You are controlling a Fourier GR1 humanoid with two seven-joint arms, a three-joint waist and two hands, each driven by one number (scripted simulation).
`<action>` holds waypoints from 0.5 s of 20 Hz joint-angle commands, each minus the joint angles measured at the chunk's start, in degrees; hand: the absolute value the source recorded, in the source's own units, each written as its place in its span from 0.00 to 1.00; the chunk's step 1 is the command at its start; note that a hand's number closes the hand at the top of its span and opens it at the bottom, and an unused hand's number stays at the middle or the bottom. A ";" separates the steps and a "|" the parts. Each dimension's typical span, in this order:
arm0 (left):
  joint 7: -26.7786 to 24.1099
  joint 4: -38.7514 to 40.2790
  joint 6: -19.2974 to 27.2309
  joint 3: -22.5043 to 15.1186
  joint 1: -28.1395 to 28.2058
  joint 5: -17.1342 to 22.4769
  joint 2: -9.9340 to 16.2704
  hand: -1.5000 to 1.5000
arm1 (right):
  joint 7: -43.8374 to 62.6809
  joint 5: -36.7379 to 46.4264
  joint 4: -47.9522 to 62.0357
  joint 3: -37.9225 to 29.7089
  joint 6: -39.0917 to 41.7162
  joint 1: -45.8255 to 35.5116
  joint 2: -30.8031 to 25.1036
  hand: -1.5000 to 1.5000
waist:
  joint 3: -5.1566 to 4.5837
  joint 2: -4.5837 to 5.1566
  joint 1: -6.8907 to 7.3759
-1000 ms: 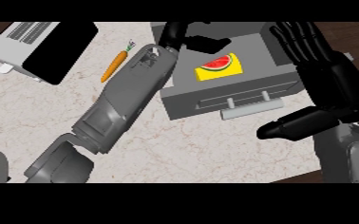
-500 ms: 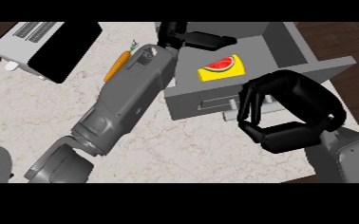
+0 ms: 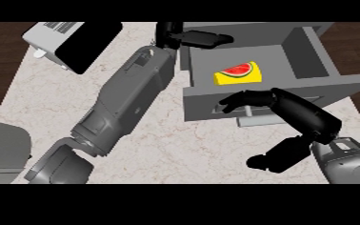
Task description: Pick up the cup, place it into the drawer and close the drawer
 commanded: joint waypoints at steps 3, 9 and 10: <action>-2.40 -0.29 -3.02 1.71 1.21 1.18 0.00 0.00 | -6.22 15.85 12.15 4.09 -7.17 -0.14 1.58 0.00 | 0.00 -0.33 4.01; -2.99 -4.21 -3.97 2.21 6.02 1.44 0.46 0.00 | -14.78 25.55 30.87 10.06 -10.45 -3.77 2.75 0.00 | 0.03 -0.59 6.78; -4.05 -4.74 -4.86 2.14 7.87 1.23 1.45 0.00 | -16.80 25.90 35.67 9.03 -11.71 -5.42 3.26 0.00 | 0.05 -0.48 7.37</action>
